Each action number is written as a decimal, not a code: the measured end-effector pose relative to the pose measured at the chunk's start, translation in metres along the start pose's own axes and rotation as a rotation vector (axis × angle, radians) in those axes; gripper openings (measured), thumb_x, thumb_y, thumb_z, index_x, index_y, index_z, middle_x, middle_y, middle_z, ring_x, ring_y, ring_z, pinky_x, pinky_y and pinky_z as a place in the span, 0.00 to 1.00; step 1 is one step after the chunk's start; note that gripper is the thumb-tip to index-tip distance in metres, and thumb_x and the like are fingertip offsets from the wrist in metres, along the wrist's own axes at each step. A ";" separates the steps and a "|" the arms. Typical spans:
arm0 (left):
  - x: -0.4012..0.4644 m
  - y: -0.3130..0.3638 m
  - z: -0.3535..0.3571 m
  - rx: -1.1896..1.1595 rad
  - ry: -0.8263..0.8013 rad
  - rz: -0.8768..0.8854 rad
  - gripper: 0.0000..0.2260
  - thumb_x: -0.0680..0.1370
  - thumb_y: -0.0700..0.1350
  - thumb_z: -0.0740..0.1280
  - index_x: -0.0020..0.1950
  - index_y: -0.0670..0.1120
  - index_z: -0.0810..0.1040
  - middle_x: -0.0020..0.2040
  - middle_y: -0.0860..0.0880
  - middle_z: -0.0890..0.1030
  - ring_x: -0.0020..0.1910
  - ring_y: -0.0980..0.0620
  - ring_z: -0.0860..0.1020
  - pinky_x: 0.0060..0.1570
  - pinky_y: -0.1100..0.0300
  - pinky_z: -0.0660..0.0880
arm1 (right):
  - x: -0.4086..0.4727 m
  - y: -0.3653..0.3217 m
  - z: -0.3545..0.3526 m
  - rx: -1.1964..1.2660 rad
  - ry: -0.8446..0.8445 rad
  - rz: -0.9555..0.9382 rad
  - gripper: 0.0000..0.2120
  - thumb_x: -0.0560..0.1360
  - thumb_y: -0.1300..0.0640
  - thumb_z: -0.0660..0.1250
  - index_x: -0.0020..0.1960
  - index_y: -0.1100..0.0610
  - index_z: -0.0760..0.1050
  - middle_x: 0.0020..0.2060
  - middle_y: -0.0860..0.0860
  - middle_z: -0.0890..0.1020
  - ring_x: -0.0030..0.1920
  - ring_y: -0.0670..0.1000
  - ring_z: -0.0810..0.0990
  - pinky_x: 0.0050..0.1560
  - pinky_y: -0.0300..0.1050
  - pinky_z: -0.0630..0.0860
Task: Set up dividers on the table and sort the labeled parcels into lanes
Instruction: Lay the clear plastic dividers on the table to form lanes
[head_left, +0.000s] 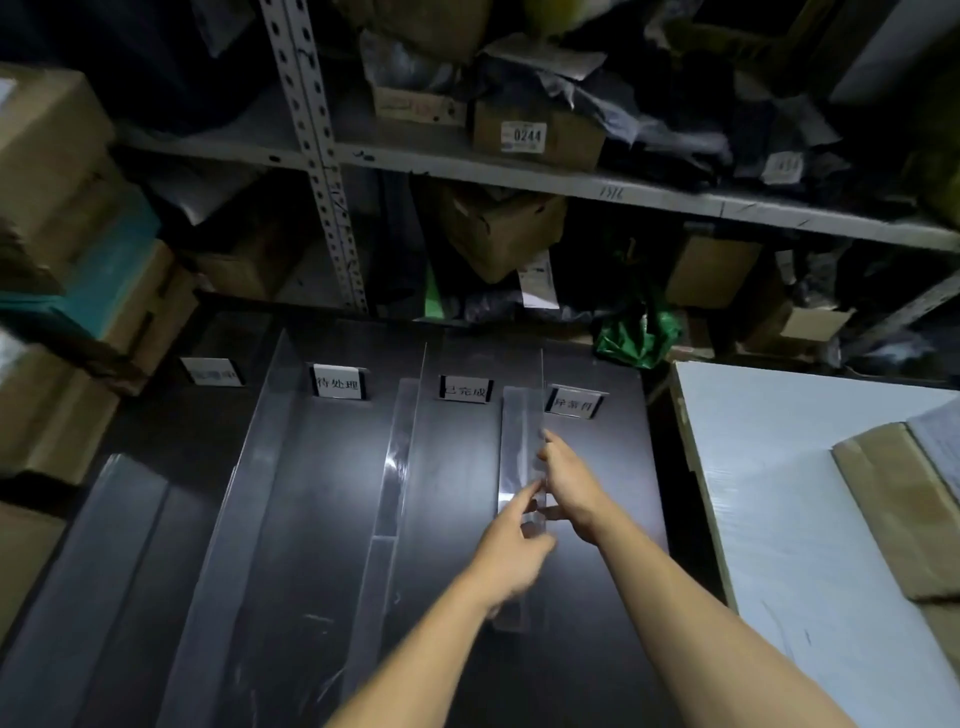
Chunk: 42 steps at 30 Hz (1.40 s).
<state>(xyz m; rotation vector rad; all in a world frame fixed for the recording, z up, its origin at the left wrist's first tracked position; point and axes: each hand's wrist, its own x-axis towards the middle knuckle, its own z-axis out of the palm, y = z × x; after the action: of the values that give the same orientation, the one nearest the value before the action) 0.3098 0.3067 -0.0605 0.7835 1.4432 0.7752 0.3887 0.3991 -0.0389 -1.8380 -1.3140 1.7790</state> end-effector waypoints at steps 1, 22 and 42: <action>0.002 -0.003 0.001 0.004 -0.001 -0.005 0.30 0.77 0.39 0.64 0.73 0.64 0.64 0.65 0.55 0.73 0.48 0.62 0.77 0.54 0.57 0.77 | 0.003 0.002 0.001 -0.013 -0.002 0.002 0.22 0.79 0.55 0.50 0.43 0.27 0.70 0.45 0.41 0.76 0.39 0.49 0.76 0.31 0.43 0.79; 0.010 -0.013 0.010 0.098 -0.011 -0.052 0.30 0.78 0.43 0.65 0.76 0.63 0.58 0.73 0.57 0.67 0.70 0.53 0.68 0.61 0.61 0.68 | 0.013 0.018 -0.004 -0.108 0.040 -0.010 0.26 0.79 0.54 0.51 0.77 0.46 0.60 0.64 0.48 0.73 0.60 0.54 0.75 0.65 0.63 0.73; -0.140 0.015 -0.170 0.101 0.227 0.267 0.19 0.81 0.44 0.63 0.71 0.57 0.69 0.60 0.57 0.75 0.55 0.63 0.75 0.59 0.57 0.76 | -0.144 -0.048 0.135 -0.190 0.168 -0.488 0.20 0.79 0.52 0.59 0.71 0.44 0.68 0.62 0.44 0.78 0.60 0.46 0.78 0.59 0.45 0.72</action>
<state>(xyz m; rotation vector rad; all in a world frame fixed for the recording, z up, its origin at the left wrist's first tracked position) 0.1421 0.1967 0.0310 1.0047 1.6091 1.0264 0.2714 0.2667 0.0617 -1.5329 -1.7262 1.2583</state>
